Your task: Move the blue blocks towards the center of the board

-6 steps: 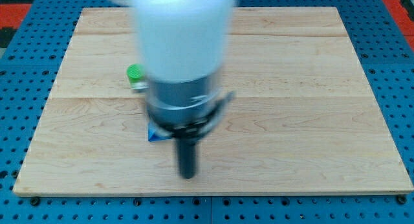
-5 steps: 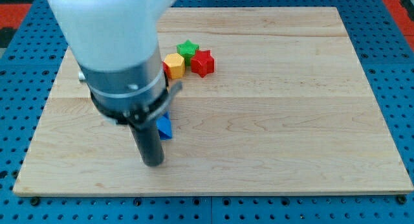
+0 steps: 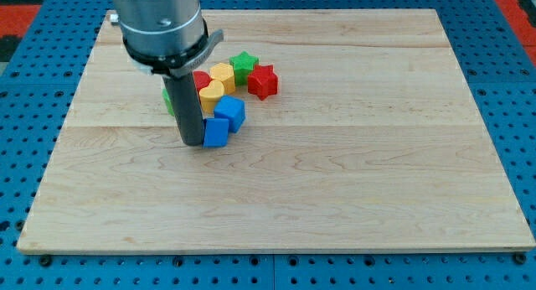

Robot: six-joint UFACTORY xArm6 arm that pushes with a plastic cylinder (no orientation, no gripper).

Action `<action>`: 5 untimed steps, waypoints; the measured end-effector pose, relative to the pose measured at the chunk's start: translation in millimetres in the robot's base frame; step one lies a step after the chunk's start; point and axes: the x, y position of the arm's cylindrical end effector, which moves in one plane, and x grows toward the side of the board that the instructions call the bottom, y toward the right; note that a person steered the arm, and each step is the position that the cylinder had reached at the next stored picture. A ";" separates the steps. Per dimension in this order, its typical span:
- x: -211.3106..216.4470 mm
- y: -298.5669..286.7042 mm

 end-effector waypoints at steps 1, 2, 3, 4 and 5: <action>14.1 18.8; 38.6 22.0; 25.0 22.5; 7.5 22.8; 7.2 34.9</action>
